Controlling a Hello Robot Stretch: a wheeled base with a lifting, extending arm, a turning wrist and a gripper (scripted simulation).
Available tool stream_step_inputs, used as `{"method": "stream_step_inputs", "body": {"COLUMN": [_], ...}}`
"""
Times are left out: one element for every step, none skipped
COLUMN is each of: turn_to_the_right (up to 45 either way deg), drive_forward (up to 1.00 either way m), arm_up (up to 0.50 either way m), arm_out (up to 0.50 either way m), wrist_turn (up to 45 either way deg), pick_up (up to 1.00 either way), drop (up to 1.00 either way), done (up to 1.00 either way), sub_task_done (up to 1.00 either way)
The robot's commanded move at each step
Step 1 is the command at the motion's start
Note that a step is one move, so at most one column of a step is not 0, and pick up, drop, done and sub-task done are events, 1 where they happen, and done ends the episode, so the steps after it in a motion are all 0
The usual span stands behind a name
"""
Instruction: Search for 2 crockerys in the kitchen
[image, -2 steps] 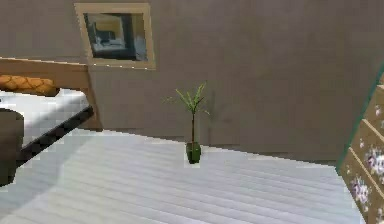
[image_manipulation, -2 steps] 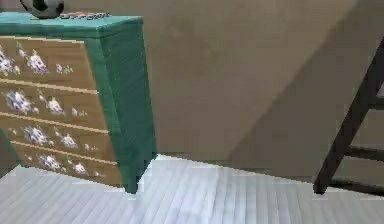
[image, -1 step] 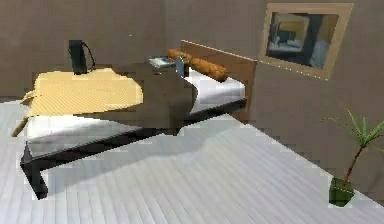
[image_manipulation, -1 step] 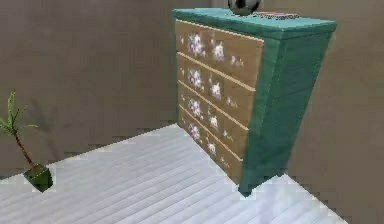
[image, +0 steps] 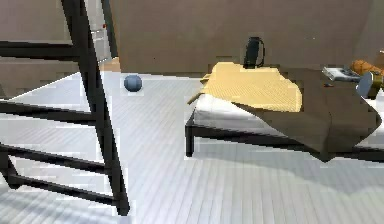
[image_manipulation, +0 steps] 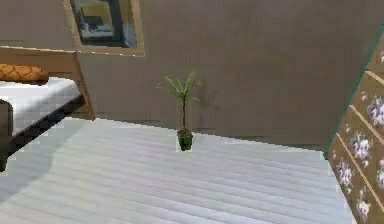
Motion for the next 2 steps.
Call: {"method": "stream_step_inputs", "body": {"turn_to_the_right": [-9.0,0.0], "drive_forward": [0.00,1.00], "arm_up": [0.00,0.00], "arm_out": [0.00,0.00], "wrist_turn": [0.0,0.0], "pick_up": [0.00,0.00], "drop": [0.00,0.00], "done": [0.00,0.00], "sub_task_done": [0.00,0.00]}}
